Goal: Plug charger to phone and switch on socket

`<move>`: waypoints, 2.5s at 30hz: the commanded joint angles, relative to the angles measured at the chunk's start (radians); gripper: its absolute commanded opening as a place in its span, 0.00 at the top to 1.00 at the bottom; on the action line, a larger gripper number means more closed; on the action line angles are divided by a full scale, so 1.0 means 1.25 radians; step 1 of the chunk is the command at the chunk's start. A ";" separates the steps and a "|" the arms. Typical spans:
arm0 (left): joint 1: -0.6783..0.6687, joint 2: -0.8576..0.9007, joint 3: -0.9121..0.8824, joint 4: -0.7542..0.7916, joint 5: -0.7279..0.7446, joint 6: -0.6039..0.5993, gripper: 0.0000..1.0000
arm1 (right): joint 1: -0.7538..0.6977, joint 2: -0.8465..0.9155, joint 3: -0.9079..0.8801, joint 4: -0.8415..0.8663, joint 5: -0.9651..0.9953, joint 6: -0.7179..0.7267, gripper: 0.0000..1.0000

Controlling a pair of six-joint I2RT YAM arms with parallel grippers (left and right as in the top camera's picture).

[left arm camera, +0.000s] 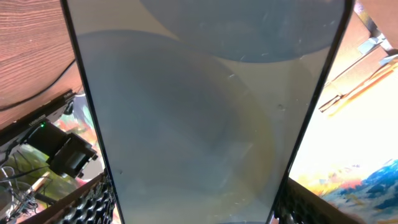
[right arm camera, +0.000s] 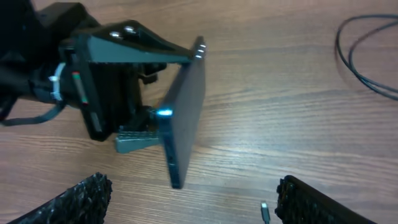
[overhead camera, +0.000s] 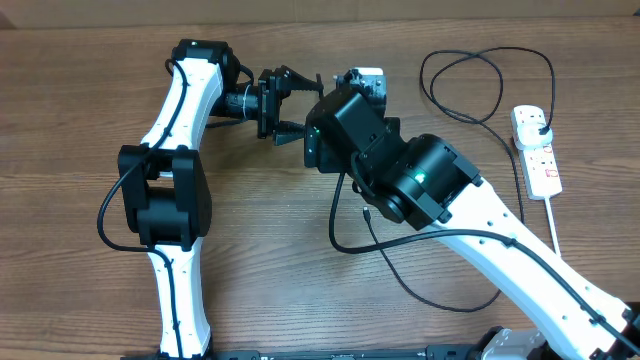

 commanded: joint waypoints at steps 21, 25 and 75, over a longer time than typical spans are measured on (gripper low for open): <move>0.008 -0.002 0.020 -0.002 0.038 -0.001 0.24 | 0.050 0.118 0.020 0.056 0.169 0.017 0.28; 0.008 -0.002 0.020 -0.002 0.038 -0.001 0.24 | 0.049 0.118 0.020 0.073 0.171 0.017 0.28; 0.008 -0.002 0.020 -0.022 0.038 0.007 0.23 | 0.027 0.158 0.005 0.114 0.183 0.020 0.47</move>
